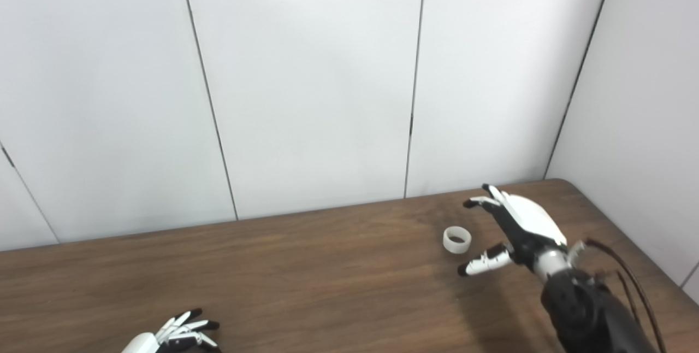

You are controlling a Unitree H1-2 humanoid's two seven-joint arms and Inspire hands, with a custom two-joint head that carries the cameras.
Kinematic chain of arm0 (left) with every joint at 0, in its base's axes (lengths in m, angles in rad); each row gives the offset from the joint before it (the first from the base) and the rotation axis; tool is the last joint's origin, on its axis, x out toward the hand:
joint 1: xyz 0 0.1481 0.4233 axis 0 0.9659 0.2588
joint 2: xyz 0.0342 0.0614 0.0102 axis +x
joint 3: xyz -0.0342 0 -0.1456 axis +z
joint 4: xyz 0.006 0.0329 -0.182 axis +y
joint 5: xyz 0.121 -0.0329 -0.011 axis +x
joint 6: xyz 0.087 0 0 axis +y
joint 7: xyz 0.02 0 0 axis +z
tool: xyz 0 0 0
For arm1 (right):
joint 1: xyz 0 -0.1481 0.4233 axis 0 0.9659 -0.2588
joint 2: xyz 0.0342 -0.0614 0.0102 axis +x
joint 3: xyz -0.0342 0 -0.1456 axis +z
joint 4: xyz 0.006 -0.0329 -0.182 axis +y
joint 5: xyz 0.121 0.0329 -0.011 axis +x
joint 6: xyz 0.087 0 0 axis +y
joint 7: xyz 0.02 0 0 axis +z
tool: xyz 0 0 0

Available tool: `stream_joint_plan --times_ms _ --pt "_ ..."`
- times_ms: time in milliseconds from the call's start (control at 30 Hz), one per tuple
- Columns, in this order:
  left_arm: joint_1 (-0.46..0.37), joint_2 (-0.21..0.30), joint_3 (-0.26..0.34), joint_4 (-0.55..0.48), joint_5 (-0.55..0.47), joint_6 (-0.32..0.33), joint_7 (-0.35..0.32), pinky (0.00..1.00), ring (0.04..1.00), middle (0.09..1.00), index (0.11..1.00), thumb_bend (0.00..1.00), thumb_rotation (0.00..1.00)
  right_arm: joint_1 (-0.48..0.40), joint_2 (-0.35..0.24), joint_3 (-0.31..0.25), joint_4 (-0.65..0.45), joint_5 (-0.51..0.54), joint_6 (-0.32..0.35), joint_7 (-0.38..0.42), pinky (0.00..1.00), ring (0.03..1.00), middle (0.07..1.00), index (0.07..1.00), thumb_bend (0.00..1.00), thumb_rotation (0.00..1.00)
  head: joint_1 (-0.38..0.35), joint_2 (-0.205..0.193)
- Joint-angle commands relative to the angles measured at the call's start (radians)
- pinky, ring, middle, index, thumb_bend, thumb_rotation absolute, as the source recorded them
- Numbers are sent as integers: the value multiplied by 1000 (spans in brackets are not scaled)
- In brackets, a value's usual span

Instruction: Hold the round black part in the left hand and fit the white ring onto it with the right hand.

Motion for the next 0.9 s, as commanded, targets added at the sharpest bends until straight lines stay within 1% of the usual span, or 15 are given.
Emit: stream_joint_plan --times_ms 0,100,133,233,400,467,567,700,867 --pt "37 22 -25 14 30 -21 -59 1000 976 850 480 518 39 -59 -47 13 5 -18 2 18 988 1000 1000 782 937 207 -2 2" --pt "40 28 -19 13 30 -28 -64 1000 981 855 480 518 39 -107 -64 56 40 -43 30 62 998 1000 1000 781 936 219 -10 4" --pt "42 29 -17 11 29 -29 -66 1000 982 855 481 518 39 -127 -68 72 63 -53 30 70 999 1000 1000 781 936 220 -12 4" --pt "49 30 -11 7 27 -33 -69 1000 980 855 481 518 38 -164 -69 100 116 -67 24 75 1000 1000 1000 801 924 228 -16 5" --pt "58 31 -3 1 31 -38 -71 1000 976 852 481 519 38 -215 -69 136 191 -73 25 87 1000 1000 1000 809 900 194 -15 12" --pt "62 31 0 -6 32 -35 -74 1000 975 849 481 519 38 -227 -70 146 207 -73 26 92 1000 1000 1000 806 908 194 -17 14" --pt "68 32 4 -20 34 -29 -81 1000 974 848 481 519 38 -239 -69 164 225 -72 45 128 1000 1000 1000 809 901 182 -18 17" --pt "76 37 8 -33 32 -27 -92 1000 975 851 481 519 38 -255 -65 183 274 -60 43 151 1000 1000 1000 811 899 153 -21 19" --pt "89 40 18 -51 33 -26 -104 1000 973 849 481 518 39 -280 -65 211 316 -71 42 171 1000 1000 1000 816 895 158 -23 25"
